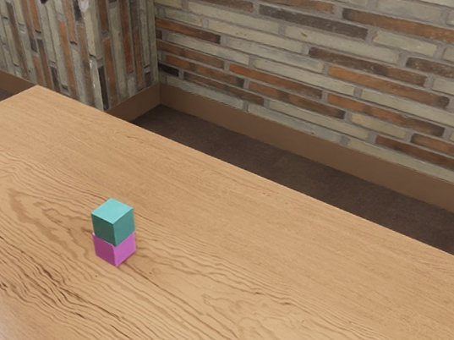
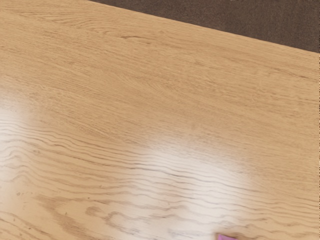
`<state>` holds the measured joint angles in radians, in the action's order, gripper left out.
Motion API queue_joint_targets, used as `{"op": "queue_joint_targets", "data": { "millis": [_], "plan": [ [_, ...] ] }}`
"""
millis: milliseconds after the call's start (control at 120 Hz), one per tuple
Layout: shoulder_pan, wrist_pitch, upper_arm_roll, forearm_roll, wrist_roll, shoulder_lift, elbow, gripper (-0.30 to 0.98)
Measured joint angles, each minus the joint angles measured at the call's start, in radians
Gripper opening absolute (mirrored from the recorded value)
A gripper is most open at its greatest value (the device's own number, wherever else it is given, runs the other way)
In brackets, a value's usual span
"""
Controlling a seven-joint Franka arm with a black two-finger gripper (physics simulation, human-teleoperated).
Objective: Pick up the blue block with one arm, and put the blue block on the table with one arm
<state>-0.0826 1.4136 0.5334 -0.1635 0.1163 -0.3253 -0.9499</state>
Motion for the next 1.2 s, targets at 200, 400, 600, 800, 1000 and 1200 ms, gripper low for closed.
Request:
{"op": "queue_joint_targets", "data": {
  "millis": [200,400,600,800,1000,1200],
  "plan": [
    [0.004,0.0,-0.001,-0.012,0.007,0.001,0.0,0.66],
    [-0.217,-0.019,-0.008,0.116,0.014,0.224,0.035,0.67],
    [-0.323,-0.048,-0.003,0.291,0.019,0.157,-0.045,0.66],
    [-0.212,0.021,-0.001,0.177,0.035,0.051,-0.166,0.67],
    [-0.173,0.111,-0.006,0.076,0.06,-0.049,-0.266,0.66],
    [-0.181,0.222,-0.029,0.032,0.079,-0.056,-0.406,0.66]
  ]
}}
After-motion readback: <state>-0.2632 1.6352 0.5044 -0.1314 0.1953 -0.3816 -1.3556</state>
